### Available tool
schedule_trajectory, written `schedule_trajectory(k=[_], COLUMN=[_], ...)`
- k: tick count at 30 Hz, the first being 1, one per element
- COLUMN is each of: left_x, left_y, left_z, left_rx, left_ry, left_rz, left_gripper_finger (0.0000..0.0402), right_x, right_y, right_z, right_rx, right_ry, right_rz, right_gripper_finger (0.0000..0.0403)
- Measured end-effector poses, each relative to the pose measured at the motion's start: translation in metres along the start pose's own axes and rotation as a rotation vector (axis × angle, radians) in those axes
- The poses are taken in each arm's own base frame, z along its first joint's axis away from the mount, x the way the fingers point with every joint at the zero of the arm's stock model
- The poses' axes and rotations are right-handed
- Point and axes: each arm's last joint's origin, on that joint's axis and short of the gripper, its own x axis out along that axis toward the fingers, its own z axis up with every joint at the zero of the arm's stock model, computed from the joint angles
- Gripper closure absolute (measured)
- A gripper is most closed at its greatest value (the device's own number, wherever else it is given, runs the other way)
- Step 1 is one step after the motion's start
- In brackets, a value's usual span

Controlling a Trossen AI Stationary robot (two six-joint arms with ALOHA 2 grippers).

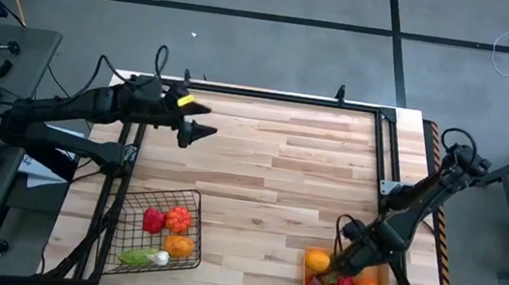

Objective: Sort produce into baskets
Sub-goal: Return to Home Position

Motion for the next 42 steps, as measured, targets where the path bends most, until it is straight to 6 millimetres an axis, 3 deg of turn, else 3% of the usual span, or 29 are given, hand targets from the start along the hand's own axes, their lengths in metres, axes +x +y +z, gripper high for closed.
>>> schedule_trajectory(k=[4, 11, 14, 20, 27, 33, 39, 42], left_x=[0.014, 0.044, 0.041, 0.022, 0.007, 0.003, 0.001, 0.0], left_y=[-0.001, 0.018, 0.021, 0.029, 0.046, 0.055, 0.06, 0.063], left_z=[-0.002, -0.059, -0.081, -0.108, -0.134, -0.152, -0.167, -0.177], left_rx=[0.02, -0.228, -0.288, -0.298, -0.302, -0.325, -0.303, -0.275], left_ry=[-0.17, -0.315, -0.345, -0.34, -0.325, -0.321, -0.318, -0.333], left_rz=[-0.107, -0.331, -0.423, -0.429, -0.402, -0.413, -0.437, -0.458], left_gripper_finger=[0.0007, 0.0007, 0.0007, 0.0007, 0.0025, 0.0122, 0.0299, 0.0383], right_x=[-0.025, -0.068, -0.079, -0.101, -0.117, -0.121, -0.122, -0.123], right_y=[0.001, -0.004, -0.005, -0.004, -0.012, -0.011, -0.009, -0.008], right_z=[0.014, 0.04, 0.057, 0.094, 0.122, 0.129, 0.129, 0.129], right_rx=[0.045, 0.026, -0.022, -0.091, -0.124, -0.167, -0.221, -0.221], right_ry=[-0.212, -0.482, -0.515, -0.589, -0.658, -0.694, -0.715, -0.718], right_rz=[0.138, 0.288, 0.288, 0.308, 0.281, 0.292, 0.299, 0.304], right_gripper_finger=[0.006, 0.0059, 0.0059, 0.0065, 0.013, 0.023, 0.038, 0.0385])
